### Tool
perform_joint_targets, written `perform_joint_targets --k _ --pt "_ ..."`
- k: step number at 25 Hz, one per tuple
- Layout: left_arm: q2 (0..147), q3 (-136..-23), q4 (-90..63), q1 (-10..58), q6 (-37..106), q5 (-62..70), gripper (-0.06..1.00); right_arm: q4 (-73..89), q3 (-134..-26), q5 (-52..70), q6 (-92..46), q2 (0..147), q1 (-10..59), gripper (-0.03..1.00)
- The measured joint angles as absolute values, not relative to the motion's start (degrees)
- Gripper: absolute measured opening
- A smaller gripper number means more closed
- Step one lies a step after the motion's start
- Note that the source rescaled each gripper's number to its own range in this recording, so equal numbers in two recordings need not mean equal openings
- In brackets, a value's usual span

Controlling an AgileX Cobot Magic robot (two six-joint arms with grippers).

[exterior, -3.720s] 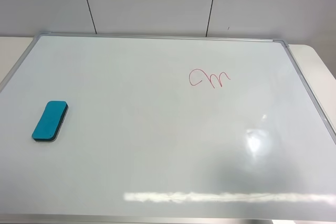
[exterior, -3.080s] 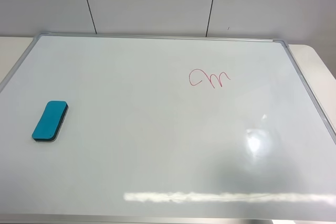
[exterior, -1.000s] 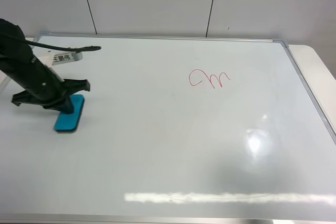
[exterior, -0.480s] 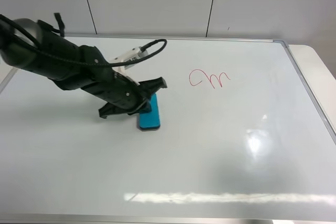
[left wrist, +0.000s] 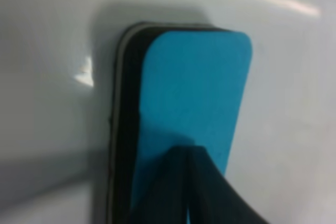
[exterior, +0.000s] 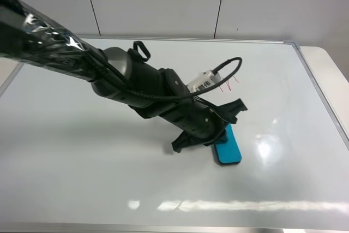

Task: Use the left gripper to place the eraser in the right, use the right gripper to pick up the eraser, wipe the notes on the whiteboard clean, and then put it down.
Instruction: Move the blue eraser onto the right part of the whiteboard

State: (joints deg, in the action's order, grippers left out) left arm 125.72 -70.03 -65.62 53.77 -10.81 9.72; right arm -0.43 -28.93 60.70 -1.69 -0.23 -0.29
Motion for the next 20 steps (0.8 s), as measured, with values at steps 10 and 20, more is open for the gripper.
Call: perform_joint_targets --k 10,20 --pt "134.95 -86.38 -65.9 56.33 -11.23 16.34 0.0 -0.43 -28.93 60.7 -1.69 -0.23 -0.29 1.0" --pt "132.43 -88.72 -54.58 57.06 -12.78 12.94 0.0 -0.43 -28.93 60.7 -1.69 -0.23 -0.29 1.0"
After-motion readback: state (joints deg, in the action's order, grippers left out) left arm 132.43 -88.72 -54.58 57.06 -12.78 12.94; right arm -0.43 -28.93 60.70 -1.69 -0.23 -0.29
